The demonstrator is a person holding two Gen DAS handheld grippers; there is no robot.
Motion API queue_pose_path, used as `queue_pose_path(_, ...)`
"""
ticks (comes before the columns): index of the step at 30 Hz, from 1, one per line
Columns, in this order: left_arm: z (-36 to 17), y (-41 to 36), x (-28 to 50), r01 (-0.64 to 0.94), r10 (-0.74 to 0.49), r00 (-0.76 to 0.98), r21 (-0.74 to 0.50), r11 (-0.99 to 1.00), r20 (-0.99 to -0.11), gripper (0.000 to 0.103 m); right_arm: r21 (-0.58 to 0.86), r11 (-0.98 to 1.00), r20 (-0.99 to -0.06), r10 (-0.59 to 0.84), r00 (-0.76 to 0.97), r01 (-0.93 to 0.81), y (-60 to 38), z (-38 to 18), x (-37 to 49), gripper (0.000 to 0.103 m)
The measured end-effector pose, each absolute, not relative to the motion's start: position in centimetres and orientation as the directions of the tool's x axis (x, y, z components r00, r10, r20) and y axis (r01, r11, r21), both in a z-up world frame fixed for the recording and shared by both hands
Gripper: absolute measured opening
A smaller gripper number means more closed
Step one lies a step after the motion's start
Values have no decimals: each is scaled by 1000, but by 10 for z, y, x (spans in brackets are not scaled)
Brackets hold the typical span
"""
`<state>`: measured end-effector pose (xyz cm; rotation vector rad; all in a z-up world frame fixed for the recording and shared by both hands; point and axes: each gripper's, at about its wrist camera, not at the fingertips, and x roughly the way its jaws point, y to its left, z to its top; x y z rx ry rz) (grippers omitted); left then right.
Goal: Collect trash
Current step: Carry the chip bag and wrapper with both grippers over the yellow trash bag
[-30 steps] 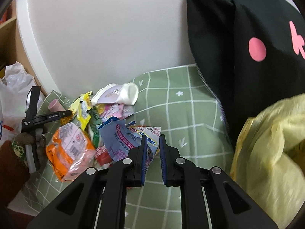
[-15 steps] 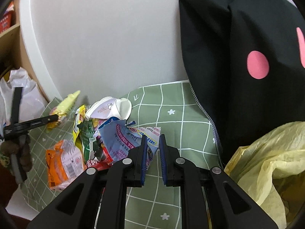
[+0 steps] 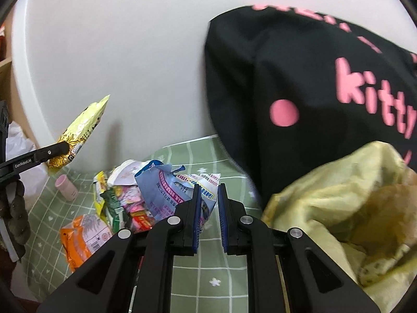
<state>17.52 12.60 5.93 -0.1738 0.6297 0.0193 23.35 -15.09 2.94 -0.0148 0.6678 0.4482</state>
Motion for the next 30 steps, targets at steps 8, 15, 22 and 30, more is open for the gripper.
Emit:
queue_pose_path(8, 65, 64, 205, 151, -215, 792, -158, 976, -571, 28, 79, 966, -579, 247, 777, -248, -202, 51, 220, 13)
queue_pose_path(15, 82, -22, 229, 404, -432, 723, -179, 897, -539, 28, 38, 996, -521, 85, 850, -77, -266, 83, 201, 13)
queue_pose_path(22, 79, -104, 251, 614, -623, 538, -242, 751, -568, 28, 21, 990, -488, -111, 866, 139, -340, 106, 179, 13)
queue_pose_path(30, 14, -186, 274, 691, -520, 328, -174, 701, -789, 29, -2, 989, -502, -129, 855, 148, -363, 105, 188, 13)
